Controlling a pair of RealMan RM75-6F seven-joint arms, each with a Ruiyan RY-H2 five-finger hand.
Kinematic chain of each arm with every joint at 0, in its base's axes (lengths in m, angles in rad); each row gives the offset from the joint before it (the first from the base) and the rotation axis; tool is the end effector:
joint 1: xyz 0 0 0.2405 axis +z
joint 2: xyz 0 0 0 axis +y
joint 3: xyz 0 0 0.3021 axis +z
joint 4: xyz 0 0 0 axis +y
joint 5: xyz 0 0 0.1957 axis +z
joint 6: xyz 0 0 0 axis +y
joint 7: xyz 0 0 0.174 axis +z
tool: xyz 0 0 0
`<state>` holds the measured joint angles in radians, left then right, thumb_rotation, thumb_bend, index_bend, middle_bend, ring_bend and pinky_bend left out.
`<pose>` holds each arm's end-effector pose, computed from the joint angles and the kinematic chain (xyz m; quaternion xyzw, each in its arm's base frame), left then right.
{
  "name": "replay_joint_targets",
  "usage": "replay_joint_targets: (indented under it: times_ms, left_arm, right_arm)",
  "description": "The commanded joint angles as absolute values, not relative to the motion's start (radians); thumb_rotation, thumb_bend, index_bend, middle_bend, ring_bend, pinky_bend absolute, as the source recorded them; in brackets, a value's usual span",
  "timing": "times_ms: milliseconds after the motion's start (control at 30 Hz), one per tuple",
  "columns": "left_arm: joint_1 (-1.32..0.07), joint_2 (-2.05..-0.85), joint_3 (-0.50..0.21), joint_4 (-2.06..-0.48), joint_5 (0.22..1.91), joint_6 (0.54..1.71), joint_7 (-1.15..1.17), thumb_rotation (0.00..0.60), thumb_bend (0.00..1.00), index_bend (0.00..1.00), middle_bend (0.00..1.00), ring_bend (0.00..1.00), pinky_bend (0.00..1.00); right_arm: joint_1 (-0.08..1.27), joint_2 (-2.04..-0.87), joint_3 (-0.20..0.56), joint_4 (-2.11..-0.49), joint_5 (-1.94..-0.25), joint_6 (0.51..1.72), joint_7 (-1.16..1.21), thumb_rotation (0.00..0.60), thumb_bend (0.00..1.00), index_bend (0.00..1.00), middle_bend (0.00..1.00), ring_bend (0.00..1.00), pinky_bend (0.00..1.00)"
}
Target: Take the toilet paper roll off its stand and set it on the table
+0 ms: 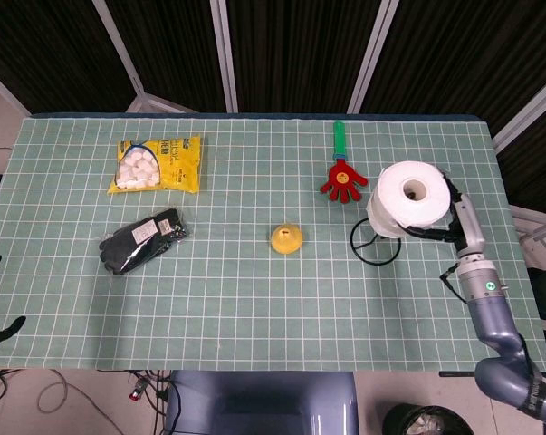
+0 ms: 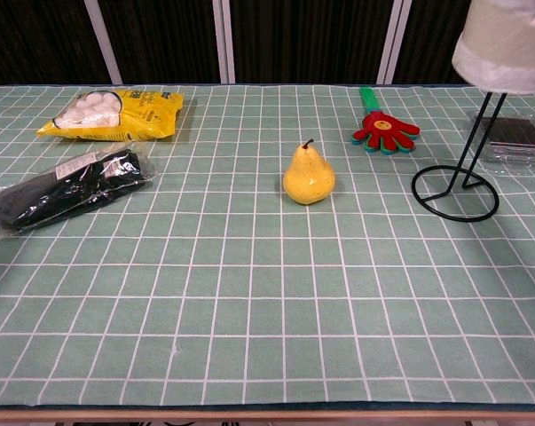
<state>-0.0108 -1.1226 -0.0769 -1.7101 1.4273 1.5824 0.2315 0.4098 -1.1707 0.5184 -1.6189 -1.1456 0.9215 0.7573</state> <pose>-0.3468 0.1904 0.2069 -0.5590 -0.3549 -0.3432 0.6661 -0.2594 -0.3961 0.1897 0.3478 -0.6349 0.6230 0.2964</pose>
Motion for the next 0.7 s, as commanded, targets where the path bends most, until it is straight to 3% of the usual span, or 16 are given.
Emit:
replay_joint_targets:
  times_ms: [33, 300, 500, 700]
  left_arm:
    - [-0.011, -1.123, -0.076, -1.711, 1.428, 1.582, 0.233, 0.600, 0.10, 0.12, 0.00, 0.00, 0.00]
    - [-0.010, -1.122, -0.078, -1.712, 1.426, 1.584, 0.229, 0.600, 0.10, 0.12, 0.00, 0.00, 0.00]
    - [-0.011, -1.124, -0.075, -1.713, 1.428, 1.582, 0.235, 0.600, 0.10, 0.12, 0.00, 0.00, 0.00]
    - [-0.010, -1.125, -0.075, -1.714, 1.430, 1.584, 0.238, 0.600, 0.10, 0.12, 0.00, 0.00, 0.00]
  right_arm:
    - [0.373, -0.995, 0.588, -1.742, -1.118, 0.871, 0.763, 0.600, 0.04, 0.35, 0.34, 0.28, 0.01]
    - [0.299, -0.702, 0.682, -1.800, -1.079, 0.816, 0.848, 0.600, 0.04, 0.35, 0.34, 0.28, 0.01]
    - [0.262, -0.630, 0.688, -1.756, -1.059, 0.822, 0.928, 0.600, 0.04, 0.35, 0.34, 0.28, 0.01]
    - [0.235, -0.630, 0.646, -1.700, -1.107, 0.809, 1.005, 0.600, 0.04, 0.35, 0.34, 0.28, 0.01]
